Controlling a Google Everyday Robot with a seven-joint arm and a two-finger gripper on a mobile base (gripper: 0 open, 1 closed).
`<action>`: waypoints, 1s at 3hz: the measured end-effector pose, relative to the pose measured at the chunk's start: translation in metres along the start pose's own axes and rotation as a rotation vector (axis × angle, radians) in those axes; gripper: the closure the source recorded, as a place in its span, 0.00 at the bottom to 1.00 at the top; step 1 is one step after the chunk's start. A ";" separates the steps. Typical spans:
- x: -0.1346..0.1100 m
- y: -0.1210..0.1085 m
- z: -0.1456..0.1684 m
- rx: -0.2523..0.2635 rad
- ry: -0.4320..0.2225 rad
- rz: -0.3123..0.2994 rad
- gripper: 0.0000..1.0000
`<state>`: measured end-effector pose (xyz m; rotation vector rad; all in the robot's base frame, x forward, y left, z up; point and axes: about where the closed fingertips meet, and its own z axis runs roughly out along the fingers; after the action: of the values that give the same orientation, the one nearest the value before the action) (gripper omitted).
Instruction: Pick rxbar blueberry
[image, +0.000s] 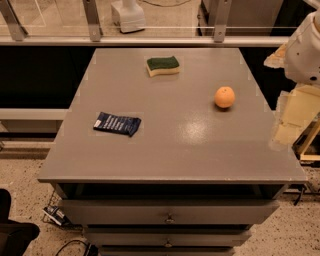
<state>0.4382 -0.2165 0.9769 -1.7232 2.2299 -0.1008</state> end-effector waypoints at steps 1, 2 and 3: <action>0.000 0.000 0.000 0.000 0.000 0.000 0.00; -0.008 -0.009 0.003 0.013 -0.069 0.015 0.00; -0.038 -0.028 0.019 0.030 -0.260 0.067 0.00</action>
Offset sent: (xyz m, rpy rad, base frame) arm 0.0478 0.0207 0.0034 0.2747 -0.0969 0.0022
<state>0.4786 -0.1854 0.9736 -1.5458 2.0809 0.0994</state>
